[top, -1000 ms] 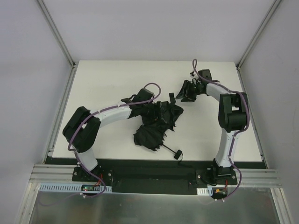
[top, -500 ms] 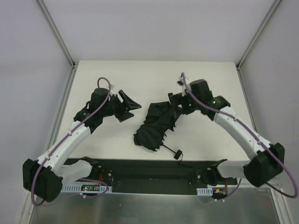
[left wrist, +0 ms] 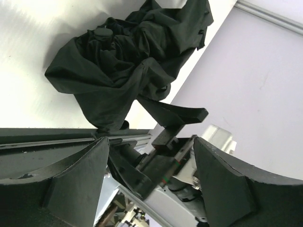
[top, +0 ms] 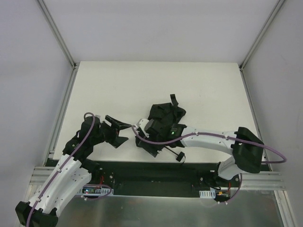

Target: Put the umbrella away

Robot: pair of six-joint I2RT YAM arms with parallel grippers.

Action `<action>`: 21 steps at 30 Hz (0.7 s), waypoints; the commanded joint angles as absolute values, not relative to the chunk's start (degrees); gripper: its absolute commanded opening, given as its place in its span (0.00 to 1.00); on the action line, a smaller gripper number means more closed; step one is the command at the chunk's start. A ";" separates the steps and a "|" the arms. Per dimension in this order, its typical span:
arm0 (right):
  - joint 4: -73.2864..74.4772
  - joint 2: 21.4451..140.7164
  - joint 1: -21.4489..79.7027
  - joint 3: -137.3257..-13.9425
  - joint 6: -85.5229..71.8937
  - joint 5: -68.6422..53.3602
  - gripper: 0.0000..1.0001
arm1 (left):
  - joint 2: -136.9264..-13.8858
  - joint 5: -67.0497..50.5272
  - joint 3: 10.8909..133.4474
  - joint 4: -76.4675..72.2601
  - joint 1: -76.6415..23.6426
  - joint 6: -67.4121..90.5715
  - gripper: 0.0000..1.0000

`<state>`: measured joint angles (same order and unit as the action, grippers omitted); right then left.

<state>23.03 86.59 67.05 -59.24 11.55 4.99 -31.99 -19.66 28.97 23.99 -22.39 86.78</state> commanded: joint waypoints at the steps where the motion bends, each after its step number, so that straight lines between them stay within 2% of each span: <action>1: 18.64 90.60 68.82 -61.87 13.71 14.31 1.00 | -31.64 -17.67 29.27 29.96 -21.80 92.46 0.70; 6: 16.61 95.61 69.43 -62.93 16.17 17.65 0.99 | -33.22 -17.40 30.67 33.31 -21.80 93.16 0.70; 14: 15.03 104.32 69.52 -63.98 18.54 26.97 0.97 | -35.59 -16.96 32.08 34.89 -21.80 94.30 0.74; 16: 14.77 106.51 69.35 -63.81 18.81 28.03 0.91 | -36.03 -16.88 32.08 35.24 -21.88 94.57 0.74; 18: 14.94 108.36 69.00 -63.98 19.42 28.04 0.79 | -36.12 -16.35 32.25 35.42 -21.80 94.83 0.73; 21: 16.34 111.08 68.03 -63.98 18.90 26.03 0.53 | -36.04 -14.07 32.87 36.12 -21.80 94.13 0.72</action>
